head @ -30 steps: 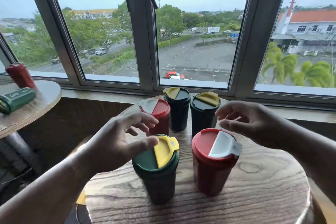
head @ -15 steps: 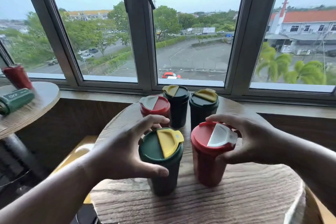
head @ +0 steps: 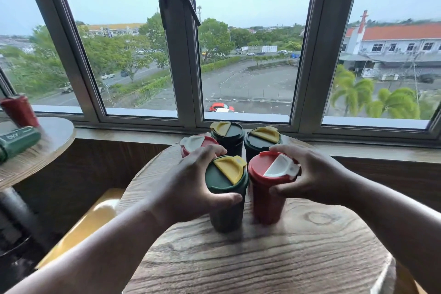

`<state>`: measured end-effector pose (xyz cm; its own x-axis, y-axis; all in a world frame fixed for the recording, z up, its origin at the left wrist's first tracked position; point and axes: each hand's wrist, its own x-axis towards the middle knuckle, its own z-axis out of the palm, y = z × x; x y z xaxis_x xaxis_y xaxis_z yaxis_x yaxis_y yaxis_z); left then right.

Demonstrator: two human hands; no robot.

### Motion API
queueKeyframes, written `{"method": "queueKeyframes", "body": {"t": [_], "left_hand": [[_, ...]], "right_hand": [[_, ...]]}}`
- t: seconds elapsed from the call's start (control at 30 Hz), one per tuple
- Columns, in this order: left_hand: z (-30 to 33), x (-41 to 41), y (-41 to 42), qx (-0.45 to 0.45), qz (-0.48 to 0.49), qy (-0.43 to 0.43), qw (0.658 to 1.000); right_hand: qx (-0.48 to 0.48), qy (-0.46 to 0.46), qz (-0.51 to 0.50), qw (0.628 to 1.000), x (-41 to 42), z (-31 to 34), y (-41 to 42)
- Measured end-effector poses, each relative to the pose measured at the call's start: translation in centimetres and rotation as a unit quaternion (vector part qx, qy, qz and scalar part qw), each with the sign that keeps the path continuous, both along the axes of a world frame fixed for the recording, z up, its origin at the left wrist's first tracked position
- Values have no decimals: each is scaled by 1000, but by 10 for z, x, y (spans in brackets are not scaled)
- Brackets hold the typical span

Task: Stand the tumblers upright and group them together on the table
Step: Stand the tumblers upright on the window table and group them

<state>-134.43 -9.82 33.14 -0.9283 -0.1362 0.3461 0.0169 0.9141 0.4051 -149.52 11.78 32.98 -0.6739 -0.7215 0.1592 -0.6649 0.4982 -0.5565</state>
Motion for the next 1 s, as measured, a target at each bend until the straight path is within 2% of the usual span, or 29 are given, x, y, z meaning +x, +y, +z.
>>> {"method": "queueKeyframes", "body": {"t": [0.2, 0.5, 0.7, 1.0], "left_hand": [[-12, -7, -5, -11, 15, 18, 1000], [-3, -8, -8, -83, 31, 7, 996], [-4, -3, -11, -139, 38, 22, 989], [3, -8, -19, -124, -29, 11, 992]], "right_hand": [[4, 9, -15, 1000, -5, -3, 1], [9, 20, -10, 1000, -1, 1, 0], [52, 31, -24, 998, 4, 3, -1], [35, 33, -32, 998, 5, -5, 0]]}}
